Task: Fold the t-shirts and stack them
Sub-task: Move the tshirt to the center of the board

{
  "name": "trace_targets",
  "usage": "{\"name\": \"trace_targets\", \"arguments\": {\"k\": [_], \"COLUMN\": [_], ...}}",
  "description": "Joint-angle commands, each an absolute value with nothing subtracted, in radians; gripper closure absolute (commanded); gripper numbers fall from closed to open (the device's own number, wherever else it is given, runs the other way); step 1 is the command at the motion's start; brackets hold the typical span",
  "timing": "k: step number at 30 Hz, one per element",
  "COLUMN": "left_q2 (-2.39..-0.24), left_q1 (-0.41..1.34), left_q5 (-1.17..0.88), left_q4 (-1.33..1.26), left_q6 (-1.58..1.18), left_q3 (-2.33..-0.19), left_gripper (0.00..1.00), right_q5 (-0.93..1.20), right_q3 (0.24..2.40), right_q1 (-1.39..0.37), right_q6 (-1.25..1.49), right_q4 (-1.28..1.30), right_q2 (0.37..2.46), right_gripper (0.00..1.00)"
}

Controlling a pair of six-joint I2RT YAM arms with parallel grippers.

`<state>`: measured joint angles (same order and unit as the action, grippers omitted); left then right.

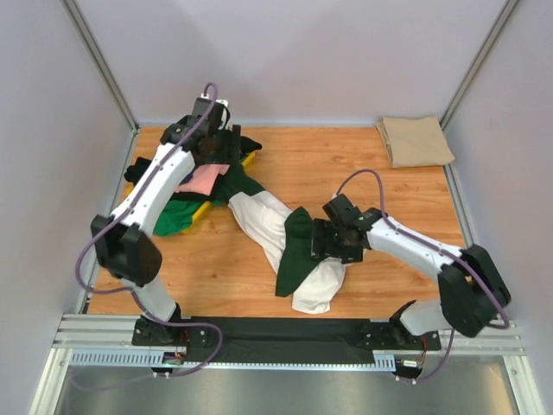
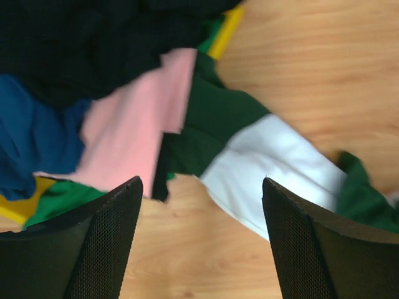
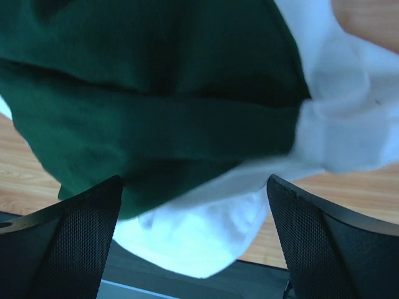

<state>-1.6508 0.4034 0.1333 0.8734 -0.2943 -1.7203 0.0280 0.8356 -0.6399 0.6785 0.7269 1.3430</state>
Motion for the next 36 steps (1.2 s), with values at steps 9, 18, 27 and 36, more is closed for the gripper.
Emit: {"name": "trace_targets", "arguments": {"k": [9,18,27,36], "left_q2": [-2.319,-2.405,-2.306,-2.129], "left_q1": [0.189,-0.128,-0.189,-0.085], "left_q5": [0.233,0.124,0.064,0.093], "left_q4": [1.112,1.106,1.085,1.023], "left_q6": [-0.236,-0.325,-0.348,-0.315], "left_q3": [-2.273,-2.313,-2.290,-2.148], "left_gripper": [0.17,0.20,0.21,0.23], "right_q5": [0.071,-0.342,-0.413,-0.128], "right_q3": [0.897,1.242,1.338,1.244], "right_q1": [-0.663,-0.506,-0.402,-0.376], "right_q6": [0.615,0.592,0.532,0.505], "right_q4": [0.613,1.158,1.252,1.148], "right_q2": [1.554,0.901,0.888,0.919], "right_gripper": [1.00,1.00,1.00,1.00]}}
